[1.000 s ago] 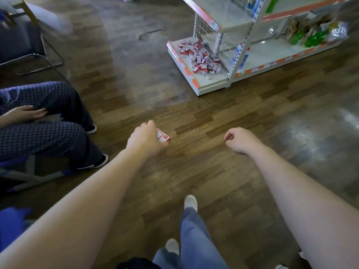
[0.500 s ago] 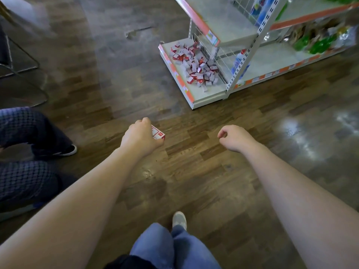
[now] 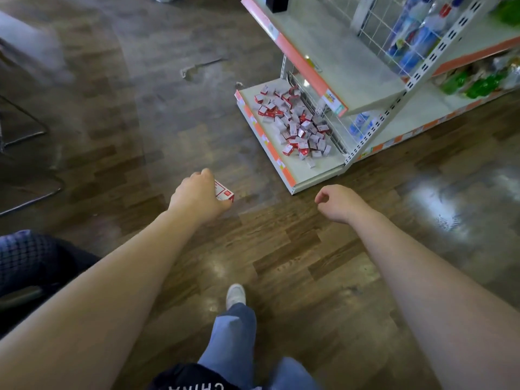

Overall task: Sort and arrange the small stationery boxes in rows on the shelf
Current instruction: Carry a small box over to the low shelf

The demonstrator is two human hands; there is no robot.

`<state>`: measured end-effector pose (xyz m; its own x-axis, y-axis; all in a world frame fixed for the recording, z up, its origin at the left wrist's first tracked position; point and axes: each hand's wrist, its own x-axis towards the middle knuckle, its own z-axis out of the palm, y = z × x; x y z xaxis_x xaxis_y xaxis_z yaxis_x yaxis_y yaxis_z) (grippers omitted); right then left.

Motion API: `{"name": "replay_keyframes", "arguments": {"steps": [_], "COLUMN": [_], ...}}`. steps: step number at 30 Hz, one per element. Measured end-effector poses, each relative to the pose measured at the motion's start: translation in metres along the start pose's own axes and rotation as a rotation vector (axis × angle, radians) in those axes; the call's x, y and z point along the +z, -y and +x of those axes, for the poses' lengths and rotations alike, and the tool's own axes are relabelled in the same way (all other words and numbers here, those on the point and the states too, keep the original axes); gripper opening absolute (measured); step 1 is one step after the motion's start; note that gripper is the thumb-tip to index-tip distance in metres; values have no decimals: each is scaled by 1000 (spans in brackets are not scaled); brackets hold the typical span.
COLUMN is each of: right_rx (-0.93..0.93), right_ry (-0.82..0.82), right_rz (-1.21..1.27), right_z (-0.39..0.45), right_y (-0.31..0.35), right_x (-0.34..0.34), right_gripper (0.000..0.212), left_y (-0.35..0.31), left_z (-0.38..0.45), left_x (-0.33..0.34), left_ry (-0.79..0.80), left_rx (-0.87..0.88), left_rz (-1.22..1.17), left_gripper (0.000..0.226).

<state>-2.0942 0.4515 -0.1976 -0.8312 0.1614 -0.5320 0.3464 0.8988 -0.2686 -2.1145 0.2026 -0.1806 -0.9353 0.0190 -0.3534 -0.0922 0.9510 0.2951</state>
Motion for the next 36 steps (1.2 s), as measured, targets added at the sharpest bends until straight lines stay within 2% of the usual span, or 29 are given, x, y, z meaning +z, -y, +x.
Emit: {"name": "replay_keyframes", "arguments": {"steps": [10,23,31,36], "right_rx": [1,-47,1,46], "right_ry": [3,15,62,50], "right_rz": [-12,-1,-17,18], "right_z": [121,318,399,456], "right_y": [90,167,200,220], "right_x": [-59,-125,-137,-130], "right_gripper": [22,23,24,26], "left_y": [24,19,31,36], "left_z": [139,355,459,538], "left_x": [-67,-120,-138,-151], "left_ry": [14,-6,55,79], "left_rx": [-11,-56,-75,-8], "left_rz": [3,-22,-63,-31], "left_gripper": [58,62,61,60]}}
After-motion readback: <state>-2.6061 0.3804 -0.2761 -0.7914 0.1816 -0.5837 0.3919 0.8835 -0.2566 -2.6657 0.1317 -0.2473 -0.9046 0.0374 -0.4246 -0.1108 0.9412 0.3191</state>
